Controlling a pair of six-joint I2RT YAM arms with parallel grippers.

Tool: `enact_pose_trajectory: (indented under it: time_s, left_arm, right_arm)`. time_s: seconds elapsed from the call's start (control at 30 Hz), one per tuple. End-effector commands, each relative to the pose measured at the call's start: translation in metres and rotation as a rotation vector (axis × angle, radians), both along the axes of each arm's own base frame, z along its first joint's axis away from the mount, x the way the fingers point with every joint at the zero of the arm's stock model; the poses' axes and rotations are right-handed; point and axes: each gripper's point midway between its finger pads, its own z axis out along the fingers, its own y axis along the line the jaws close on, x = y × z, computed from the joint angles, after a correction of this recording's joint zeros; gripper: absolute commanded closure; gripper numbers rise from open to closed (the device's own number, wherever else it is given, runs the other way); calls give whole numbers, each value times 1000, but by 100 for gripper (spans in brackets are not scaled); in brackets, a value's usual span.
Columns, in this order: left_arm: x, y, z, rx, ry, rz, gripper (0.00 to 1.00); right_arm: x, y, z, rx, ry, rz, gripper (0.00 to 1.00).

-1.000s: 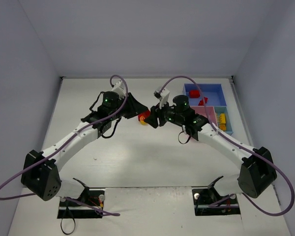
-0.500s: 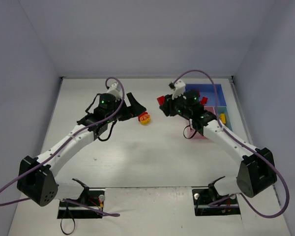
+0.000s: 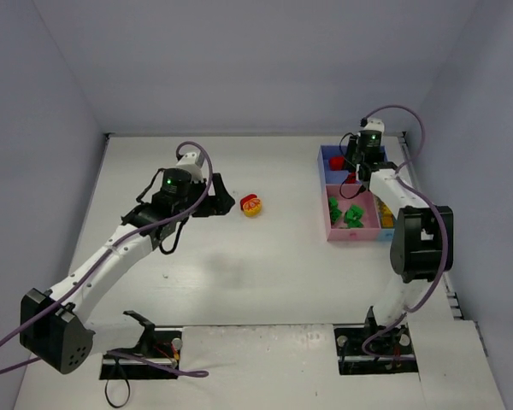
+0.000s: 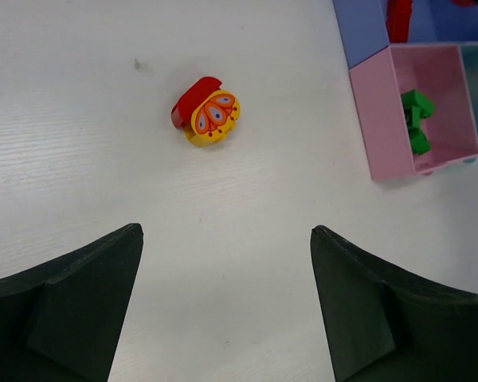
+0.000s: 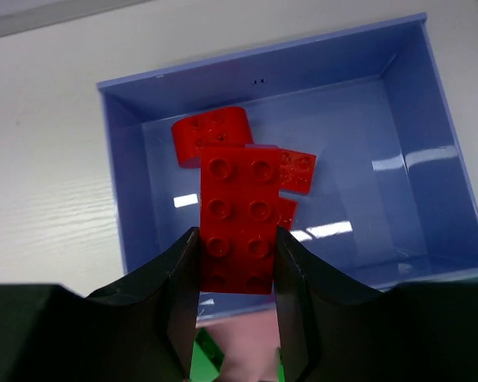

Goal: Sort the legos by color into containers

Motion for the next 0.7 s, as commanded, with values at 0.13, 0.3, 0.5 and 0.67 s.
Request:
enact_pose_trajectory:
  time_s: [0.13,0.3,0.5,0.67]
  left_arm:
    - [-3,-3,-1,38,-14,-73,21]
    - [-5,-3,-7,35,5,-74,21]
    - [-6,-7,-10,14,17,-78,21]
    - [-8,-7,-13,18,24,-86,21]
  right_arm:
    - [40,-3,10,-8,-33,-41,57]
    - [39,8,13,-6,-34,26,30]
    - [10,77,52,3,-137,307,27]
    - [-39,175,63,1,-168,612,11]
